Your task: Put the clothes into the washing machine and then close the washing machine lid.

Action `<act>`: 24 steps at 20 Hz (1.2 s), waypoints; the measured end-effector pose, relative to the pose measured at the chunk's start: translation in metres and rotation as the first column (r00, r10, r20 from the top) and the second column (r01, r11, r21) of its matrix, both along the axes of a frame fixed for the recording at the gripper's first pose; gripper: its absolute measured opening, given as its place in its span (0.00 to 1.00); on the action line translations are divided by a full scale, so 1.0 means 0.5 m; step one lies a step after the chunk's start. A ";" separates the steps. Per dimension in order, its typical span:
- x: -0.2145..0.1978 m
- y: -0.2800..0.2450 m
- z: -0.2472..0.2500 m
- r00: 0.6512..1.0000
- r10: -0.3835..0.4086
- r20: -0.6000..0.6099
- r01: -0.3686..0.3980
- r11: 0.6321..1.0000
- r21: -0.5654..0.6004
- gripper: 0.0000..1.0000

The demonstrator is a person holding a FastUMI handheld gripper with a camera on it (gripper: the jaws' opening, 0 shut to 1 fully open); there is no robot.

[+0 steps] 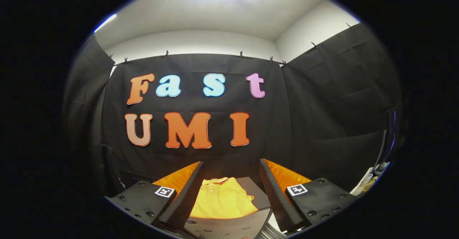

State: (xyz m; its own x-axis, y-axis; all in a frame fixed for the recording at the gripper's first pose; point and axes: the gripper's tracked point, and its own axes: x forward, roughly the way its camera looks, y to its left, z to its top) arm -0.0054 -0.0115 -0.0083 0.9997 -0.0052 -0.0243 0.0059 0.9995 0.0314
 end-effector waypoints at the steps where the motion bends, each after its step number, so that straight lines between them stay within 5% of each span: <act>1: 0.011 0.000 -0.007 1.000 -0.001 -0.012 0.001 1.000 0.003 0.98; 10: 0.165 0.130 -0.029 0.979 0.151 -0.138 -0.165 0.982 -0.089 0.99; 16: 0.297 0.219 -0.142 0.936 0.224 -0.271 -0.250 0.966 -0.065 0.98; 24: 0.429 0.248 -0.375 0.783 0.229 -0.579 -0.232 0.970 0.069 0.98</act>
State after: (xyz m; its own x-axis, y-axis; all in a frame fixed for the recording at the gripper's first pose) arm 0.2093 0.1122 -0.1960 0.7699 0.2216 -0.5985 -0.2093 0.9736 0.0913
